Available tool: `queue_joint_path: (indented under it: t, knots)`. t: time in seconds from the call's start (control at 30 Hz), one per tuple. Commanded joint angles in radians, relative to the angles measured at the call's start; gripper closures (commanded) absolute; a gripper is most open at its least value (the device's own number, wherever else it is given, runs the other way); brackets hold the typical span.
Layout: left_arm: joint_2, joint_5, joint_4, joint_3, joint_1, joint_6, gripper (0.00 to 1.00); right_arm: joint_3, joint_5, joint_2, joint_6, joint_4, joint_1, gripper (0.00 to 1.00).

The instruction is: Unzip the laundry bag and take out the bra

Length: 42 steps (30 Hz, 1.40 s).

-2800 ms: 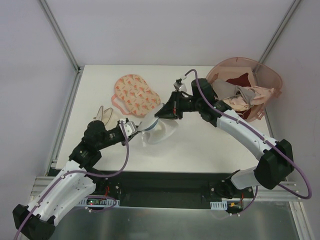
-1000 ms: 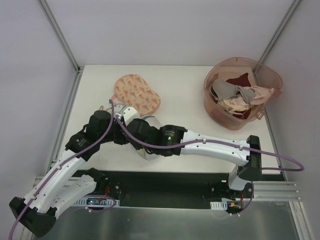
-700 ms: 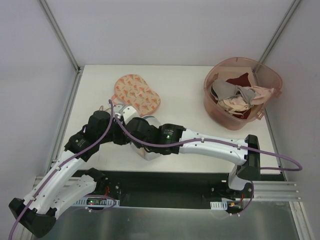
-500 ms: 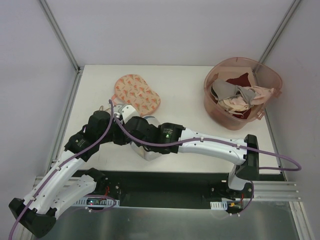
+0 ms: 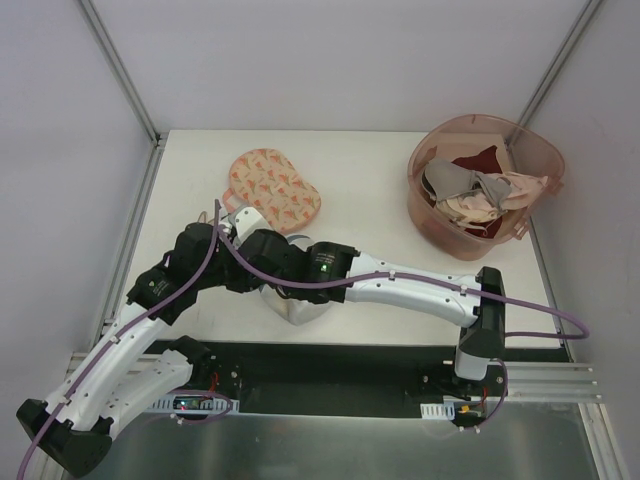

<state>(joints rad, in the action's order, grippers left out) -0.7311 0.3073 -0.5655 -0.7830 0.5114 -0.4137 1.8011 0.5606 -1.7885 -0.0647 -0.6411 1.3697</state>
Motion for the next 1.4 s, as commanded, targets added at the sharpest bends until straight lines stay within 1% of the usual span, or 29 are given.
queue_joint_path:
  t: [0.0,0.03,0.1,0.2,0.47,0.67,0.87,1.03,1.07,1.17,1.37]
  knots:
    - [0.015,0.026,0.023,-0.042,0.009,-0.007,1.0,0.021,0.001,-0.012,-0.035,-0.028,0.0,0.71]
    - [0.015,0.026,0.023,-0.042,0.01,-0.007,1.0,0.02,-0.011,-0.015,-0.041,-0.031,0.0,0.73]
    - [0.016,0.027,0.021,-0.044,0.009,-0.005,1.0,0.017,-0.024,-0.018,-0.05,-0.037,0.0,0.75]
    - [0.018,0.027,0.016,-0.045,0.01,-0.004,1.0,0.014,-0.015,-0.023,-0.056,-0.038,0.0,0.73]
    - [0.021,0.03,0.012,-0.05,0.01,-0.002,1.0,0.017,0.008,-0.035,-0.063,-0.049,0.0,0.72]
    - [0.022,0.03,0.012,-0.052,0.01,-0.002,1.0,0.007,0.039,-0.037,-0.063,-0.049,0.002,0.75]
    - [0.024,0.033,0.013,-0.05,0.009,-0.002,1.0,-0.005,0.055,-0.029,-0.058,-0.045,0.0,0.85]
    - [0.025,0.038,0.013,-0.053,0.01,-0.002,1.0,-0.008,0.068,-0.025,-0.053,-0.038,0.002,0.92]
    - [0.027,0.036,0.013,-0.053,0.009,-0.002,1.0,-0.011,0.068,-0.025,-0.053,-0.04,0.0,0.99]
    - [0.03,0.036,0.013,-0.053,0.01,0.0,1.0,-0.022,0.081,-0.017,-0.046,-0.032,-0.003,0.99]
    - [0.029,0.035,0.013,-0.052,0.009,0.0,1.0,-0.048,0.055,0.006,-0.03,-0.009,-0.004,0.99]
